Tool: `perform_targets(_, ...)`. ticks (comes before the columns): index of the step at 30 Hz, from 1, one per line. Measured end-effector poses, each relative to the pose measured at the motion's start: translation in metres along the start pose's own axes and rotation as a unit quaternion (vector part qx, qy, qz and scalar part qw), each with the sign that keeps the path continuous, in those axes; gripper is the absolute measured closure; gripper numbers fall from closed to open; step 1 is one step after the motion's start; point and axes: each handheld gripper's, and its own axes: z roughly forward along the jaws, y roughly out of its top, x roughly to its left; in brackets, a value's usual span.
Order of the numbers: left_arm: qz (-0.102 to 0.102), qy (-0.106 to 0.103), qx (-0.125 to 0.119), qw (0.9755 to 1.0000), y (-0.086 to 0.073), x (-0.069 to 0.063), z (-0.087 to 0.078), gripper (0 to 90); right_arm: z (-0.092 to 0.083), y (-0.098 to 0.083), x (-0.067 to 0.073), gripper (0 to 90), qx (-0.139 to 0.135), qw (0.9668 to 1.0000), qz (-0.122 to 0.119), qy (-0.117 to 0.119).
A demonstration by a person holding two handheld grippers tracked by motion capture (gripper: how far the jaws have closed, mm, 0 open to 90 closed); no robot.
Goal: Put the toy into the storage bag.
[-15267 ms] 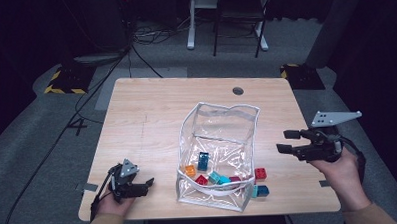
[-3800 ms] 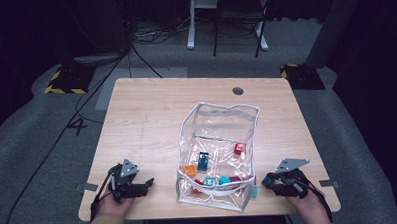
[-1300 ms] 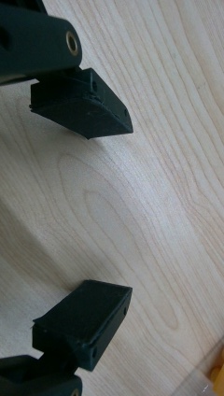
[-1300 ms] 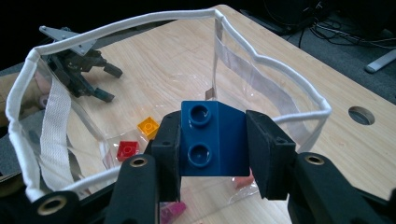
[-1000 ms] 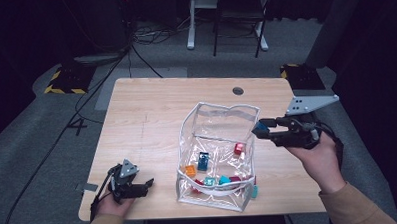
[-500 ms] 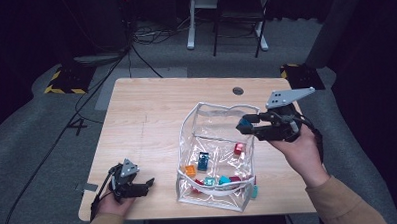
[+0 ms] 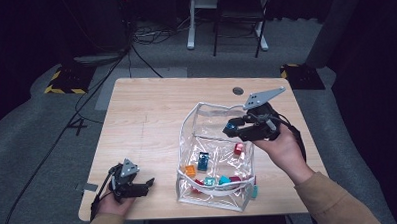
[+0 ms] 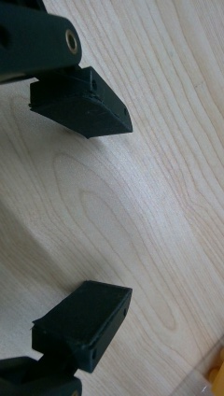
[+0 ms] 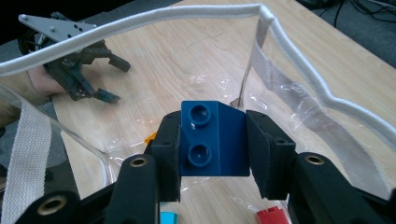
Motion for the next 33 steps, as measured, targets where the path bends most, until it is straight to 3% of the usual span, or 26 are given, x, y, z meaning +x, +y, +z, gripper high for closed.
perform_targets(19,-0.001,0.0,0.0,1.0,0.0,0.0,0.0,19.0,0.03,-0.001,0.011,59.1,0.04,0.9987,-0.015,0.027)
perform_targets(23,-0.001,0.0,0.0,1.0,0.0,0.0,0.0,19.0,0.032,-0.002,0.011,58.5,0.041,0.9982,-0.01,0.044)
perform_targets(27,-0.001,0.0,0.0,1.0,0.0,0.0,0.0,19.0,0.032,-0.004,0.011,47.2,0.034,0.9972,-0.005,0.066)
perform_targets(33,0.0,0.0,0.0,1.0,0.0,0.0,0.0,19.0,0.021,-0.007,0.014,42.5,0.005,0.9977,-0.006,0.068)
